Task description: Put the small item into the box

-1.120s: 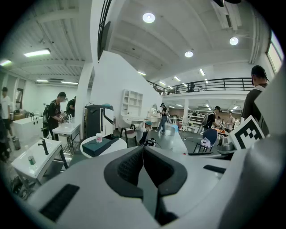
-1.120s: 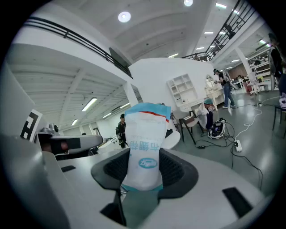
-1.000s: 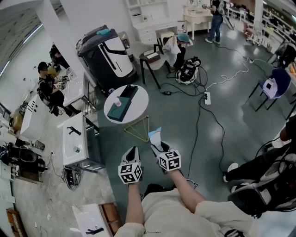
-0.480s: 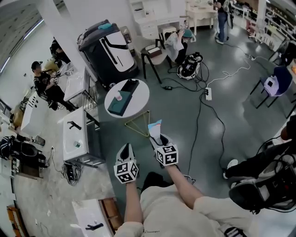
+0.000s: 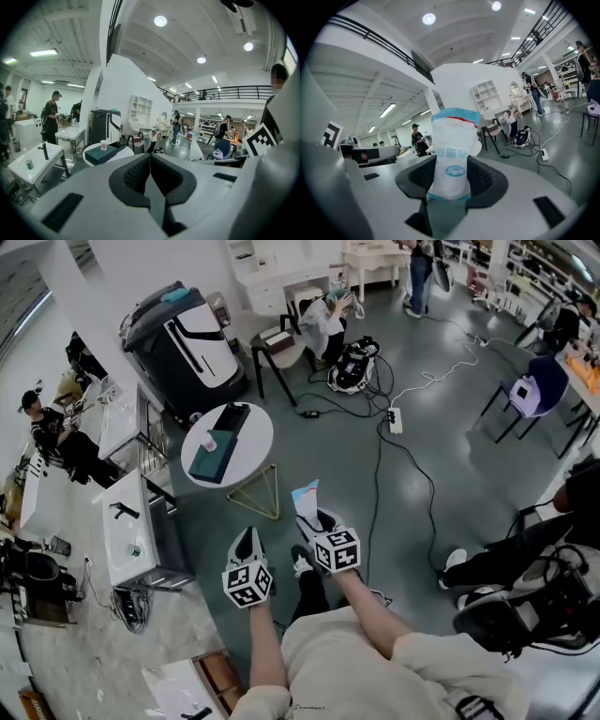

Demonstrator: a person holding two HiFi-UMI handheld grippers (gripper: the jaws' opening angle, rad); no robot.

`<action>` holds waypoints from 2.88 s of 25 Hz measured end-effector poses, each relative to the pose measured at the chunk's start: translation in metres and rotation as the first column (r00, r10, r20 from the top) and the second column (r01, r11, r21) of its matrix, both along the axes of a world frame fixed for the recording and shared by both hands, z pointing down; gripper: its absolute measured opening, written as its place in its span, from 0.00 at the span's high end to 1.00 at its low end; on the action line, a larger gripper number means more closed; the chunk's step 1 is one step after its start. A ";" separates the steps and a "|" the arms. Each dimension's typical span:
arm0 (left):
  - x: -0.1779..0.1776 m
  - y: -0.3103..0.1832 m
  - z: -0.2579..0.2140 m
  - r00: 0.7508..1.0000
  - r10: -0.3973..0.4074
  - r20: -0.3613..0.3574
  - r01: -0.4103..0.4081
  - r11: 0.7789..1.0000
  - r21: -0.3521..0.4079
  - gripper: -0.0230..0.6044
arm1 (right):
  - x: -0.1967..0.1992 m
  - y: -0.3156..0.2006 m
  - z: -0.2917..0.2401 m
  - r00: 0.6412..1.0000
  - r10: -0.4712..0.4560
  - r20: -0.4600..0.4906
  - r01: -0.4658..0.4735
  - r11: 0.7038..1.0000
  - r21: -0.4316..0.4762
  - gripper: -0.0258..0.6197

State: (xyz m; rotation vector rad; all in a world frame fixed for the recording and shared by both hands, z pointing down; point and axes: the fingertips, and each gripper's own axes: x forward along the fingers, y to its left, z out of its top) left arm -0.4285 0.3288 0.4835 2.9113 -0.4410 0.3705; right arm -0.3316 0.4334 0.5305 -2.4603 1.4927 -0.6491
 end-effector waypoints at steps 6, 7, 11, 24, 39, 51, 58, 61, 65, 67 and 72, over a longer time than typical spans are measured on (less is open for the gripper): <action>0.060 -0.025 0.001 1.000 -0.018 -0.013 0.017 0.998 -0.060 0.93 | 0.049 -0.018 0.002 0.999 -0.038 -0.017 0.037 0.998 -0.053 0.63; 0.076 -0.026 0.000 1.000 -0.008 -0.015 0.007 0.997 -0.072 0.93 | 0.060 -0.019 0.000 0.999 -0.041 -0.028 0.039 0.997 -0.068 0.63; 0.120 -0.049 -0.005 1.000 0.021 0.001 -0.021 0.996 -0.081 0.93 | 0.092 -0.048 -0.002 0.997 -0.066 -0.035 0.063 0.994 -0.092 0.63; 0.247 -0.150 -0.005 0.991 0.123 0.049 -0.117 0.988 -0.105 0.93 | 0.206 -0.162 -0.021 0.995 -0.086 -0.058 0.079 0.991 -0.112 0.63; 0.290 -0.294 0.018 0.999 0.026 0.044 -0.015 0.975 -0.221 0.93 | 0.251 -0.305 0.011 0.986 -0.165 -0.034 0.156 0.970 -0.184 0.63; 0.325 -0.347 0.062 0.992 0.049 0.118 -0.020 0.972 -0.234 0.93 | 0.301 -0.328 0.043 0.998 -0.069 0.006 0.069 0.978 -0.198 0.63; 0.369 -0.328 0.079 0.984 0.101 0.148 -0.065 0.971 -0.231 0.93 | 0.349 -0.300 0.056 1.000 -0.010 0.029 0.015 0.981 -0.192 0.63; 0.396 -0.334 0.075 0.984 0.095 0.154 -0.059 0.974 -0.221 0.93 | 0.374 -0.306 0.055 0.999 -0.016 0.037 0.023 0.984 -0.179 0.63; 0.437 -0.330 0.060 0.987 0.096 0.127 -0.069 0.977 -0.201 0.93 | 0.413 -0.319 0.048 0.998 -0.049 0.040 0.055 0.988 -0.144 0.63; 0.463 -0.327 0.060 0.985 0.104 0.137 -0.077 0.979 -0.187 0.93 | 0.441 -0.326 0.047 0.997 -0.054 0.059 0.060 0.991 -0.122 0.63; 0.505 -0.345 0.072 0.979 0.060 0.195 -0.021 0.981 -0.194 0.93 | 0.497 -0.352 0.049 0.990 -0.096 0.101 0.106 0.989 -0.101 0.63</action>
